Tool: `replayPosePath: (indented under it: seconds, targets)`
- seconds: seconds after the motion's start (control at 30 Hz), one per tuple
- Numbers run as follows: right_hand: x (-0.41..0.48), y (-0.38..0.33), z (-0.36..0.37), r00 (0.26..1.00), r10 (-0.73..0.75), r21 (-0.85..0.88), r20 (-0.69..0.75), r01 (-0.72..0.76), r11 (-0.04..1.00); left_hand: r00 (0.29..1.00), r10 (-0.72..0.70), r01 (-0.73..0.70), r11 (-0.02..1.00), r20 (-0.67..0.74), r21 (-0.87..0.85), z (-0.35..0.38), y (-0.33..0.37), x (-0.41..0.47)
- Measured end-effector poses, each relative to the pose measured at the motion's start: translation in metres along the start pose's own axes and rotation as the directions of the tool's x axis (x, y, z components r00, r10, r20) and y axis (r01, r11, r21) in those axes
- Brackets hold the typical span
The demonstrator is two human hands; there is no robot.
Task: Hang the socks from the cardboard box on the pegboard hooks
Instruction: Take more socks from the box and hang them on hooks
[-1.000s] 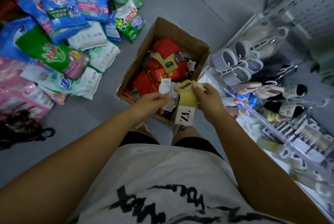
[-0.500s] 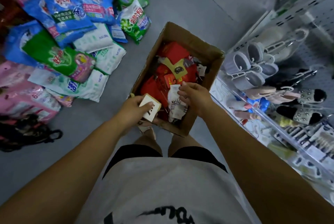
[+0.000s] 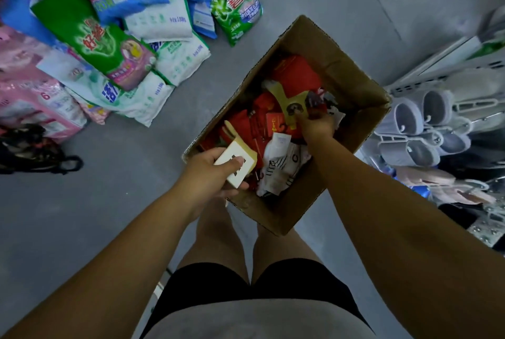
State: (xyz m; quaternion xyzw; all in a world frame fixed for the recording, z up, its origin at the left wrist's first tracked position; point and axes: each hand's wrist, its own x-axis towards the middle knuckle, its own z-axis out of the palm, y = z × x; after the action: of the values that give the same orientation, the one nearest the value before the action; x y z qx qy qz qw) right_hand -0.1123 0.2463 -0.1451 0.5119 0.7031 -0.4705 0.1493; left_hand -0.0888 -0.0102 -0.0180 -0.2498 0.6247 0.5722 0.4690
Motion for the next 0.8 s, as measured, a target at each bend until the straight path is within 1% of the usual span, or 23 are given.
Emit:
replayPosePath:
  seconds: [0.13,0.2,0.23,0.33,0.4,0.5,0.6,0.63,0.7,0.8]
  targets:
    - [0.002,0.002,-0.010,0.998,-0.024,-0.001,-0.063,0.024,1.000,0.999,0.005,-0.005,1.000,-0.035,-0.007,0.004,0.001,0.000]
    - [-0.013,0.003,-0.018,0.996,-0.066,-0.024,-0.057,0.065,0.998,0.998,0.005,-0.006,1.000,-0.061,-0.002,0.004,0.004,-0.002]
    - [-0.023,0.004,-0.021,0.994,-0.088,-0.009,-0.057,0.087,0.996,0.998,0.004,-0.005,1.000,-0.068,-0.002,0.005,0.006,-0.003]
    - [-0.067,0.005,-0.034,0.987,-0.149,0.085,-0.061,0.154,0.984,0.997,0.007,-0.008,1.000,-0.075,-0.010,0.008,0.013,-0.007]
    - [-0.101,0.004,-0.044,0.983,-0.184,0.195,0.017,0.177,0.965,0.998,0.005,-0.006,1.000,-0.064,-0.024,0.012,0.017,-0.010]
    - [-0.151,0.007,-0.058,0.970,-0.183,0.337,0.159,0.121,0.934,0.999,-0.040,0.038,0.998,-0.033,-0.053,0.023,0.020,-0.011]
    - [-0.199,0.018,-0.069,0.961,-0.099,0.477,0.257,-0.037,0.878,0.994,-0.111,0.109,0.992,-0.024,-0.061,0.037,0.020,-0.010]
    - [-0.213,0.024,-0.071,0.954,-0.081,0.500,0.289,-0.078,0.863,0.991,-0.134,0.133,0.990,-0.028,-0.054,0.041,0.019,-0.010]
    - [-0.237,0.039,-0.072,0.941,-0.066,0.496,0.331,-0.114,0.861,0.982,-0.191,0.190,0.981,-0.003,-0.041,0.050,0.016,-0.010]
    - [-0.260,0.062,-0.070,0.935,-0.056,0.493,0.352,-0.134,0.859,0.958,-0.266,0.275,0.959,0.108,-0.071,0.062,0.005,-0.010]
